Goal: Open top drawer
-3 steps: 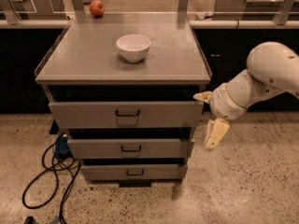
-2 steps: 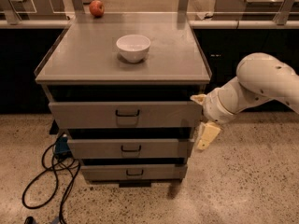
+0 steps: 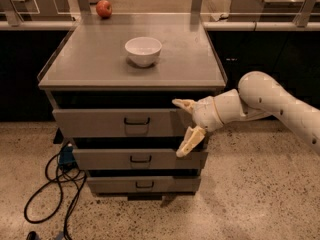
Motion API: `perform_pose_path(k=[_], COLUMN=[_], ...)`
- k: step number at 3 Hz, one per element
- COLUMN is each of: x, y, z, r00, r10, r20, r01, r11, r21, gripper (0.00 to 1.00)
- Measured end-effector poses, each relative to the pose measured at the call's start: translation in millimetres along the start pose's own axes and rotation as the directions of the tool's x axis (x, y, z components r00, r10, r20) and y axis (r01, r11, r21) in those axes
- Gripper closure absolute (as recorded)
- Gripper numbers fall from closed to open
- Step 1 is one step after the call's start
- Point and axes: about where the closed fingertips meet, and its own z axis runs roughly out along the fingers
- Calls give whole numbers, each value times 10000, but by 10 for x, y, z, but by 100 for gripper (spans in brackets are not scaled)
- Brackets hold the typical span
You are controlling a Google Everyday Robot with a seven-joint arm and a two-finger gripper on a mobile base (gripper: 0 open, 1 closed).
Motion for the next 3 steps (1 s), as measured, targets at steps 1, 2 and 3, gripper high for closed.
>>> perform_pose_path(k=[1, 2, 3], x=[37, 89, 89], y=[-17, -3, -22], z=[88, 108, 59], r00=[9992, 9918, 9390], r10=[160, 318, 319], r20=[362, -1234, -3424], r01=[-158, -285, 124], r11=[9999, 9992, 9919], r21=[-58, 288, 1263], gripper=[0, 0, 0])
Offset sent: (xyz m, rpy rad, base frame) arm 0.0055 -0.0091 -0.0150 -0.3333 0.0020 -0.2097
